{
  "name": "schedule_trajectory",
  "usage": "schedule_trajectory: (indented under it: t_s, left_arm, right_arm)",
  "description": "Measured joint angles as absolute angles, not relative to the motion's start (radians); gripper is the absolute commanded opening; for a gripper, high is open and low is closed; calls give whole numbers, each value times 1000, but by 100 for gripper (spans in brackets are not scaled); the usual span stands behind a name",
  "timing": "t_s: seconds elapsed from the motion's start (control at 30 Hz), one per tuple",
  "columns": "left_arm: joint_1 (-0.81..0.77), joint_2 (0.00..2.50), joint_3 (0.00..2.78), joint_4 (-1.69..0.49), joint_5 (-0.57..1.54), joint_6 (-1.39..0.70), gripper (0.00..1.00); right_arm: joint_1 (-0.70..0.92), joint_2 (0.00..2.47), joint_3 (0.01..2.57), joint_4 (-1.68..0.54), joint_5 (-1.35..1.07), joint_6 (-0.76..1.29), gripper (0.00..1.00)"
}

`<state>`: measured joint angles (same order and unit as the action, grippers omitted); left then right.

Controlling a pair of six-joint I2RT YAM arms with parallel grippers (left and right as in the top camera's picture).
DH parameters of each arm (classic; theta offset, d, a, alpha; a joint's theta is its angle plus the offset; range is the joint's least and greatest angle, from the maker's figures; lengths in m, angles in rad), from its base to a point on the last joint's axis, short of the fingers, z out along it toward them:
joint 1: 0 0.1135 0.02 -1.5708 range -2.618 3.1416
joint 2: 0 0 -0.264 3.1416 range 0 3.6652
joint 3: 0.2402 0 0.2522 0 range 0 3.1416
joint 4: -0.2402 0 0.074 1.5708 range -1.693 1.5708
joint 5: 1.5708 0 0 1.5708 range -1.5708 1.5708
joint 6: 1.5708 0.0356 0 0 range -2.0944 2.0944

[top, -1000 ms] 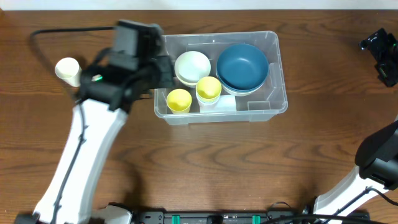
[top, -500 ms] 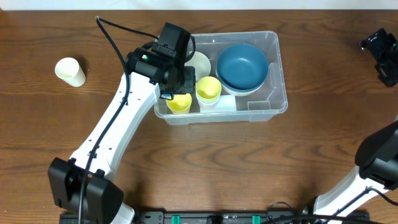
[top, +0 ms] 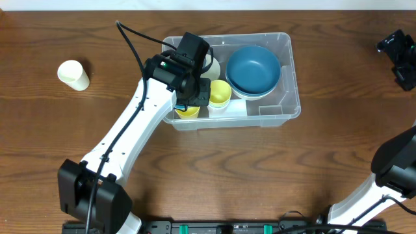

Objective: Pack container
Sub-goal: 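Lower the blue cup into the yellow cup and release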

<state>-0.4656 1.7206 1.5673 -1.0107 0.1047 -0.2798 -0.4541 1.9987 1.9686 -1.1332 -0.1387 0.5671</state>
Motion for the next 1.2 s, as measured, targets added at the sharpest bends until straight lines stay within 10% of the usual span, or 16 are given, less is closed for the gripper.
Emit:
schedule_trajectory:
  t_s: [0.67, 0.87, 1.2]
  left_arm:
    - [-466, 1822, 1561, -1008, 98, -288, 6]
    - [-466, 1822, 1561, -1008, 89, -289, 33]
    - [-458, 1822, 1564, -1020, 71, -291, 35]
  right_arm:
    - [-454, 1999, 1969, -1133, -139, 567, 99]
    - [-454, 1999, 1969, -1133, -139, 567, 99]
    - [-454, 1999, 1969, -1133, -139, 567, 99]
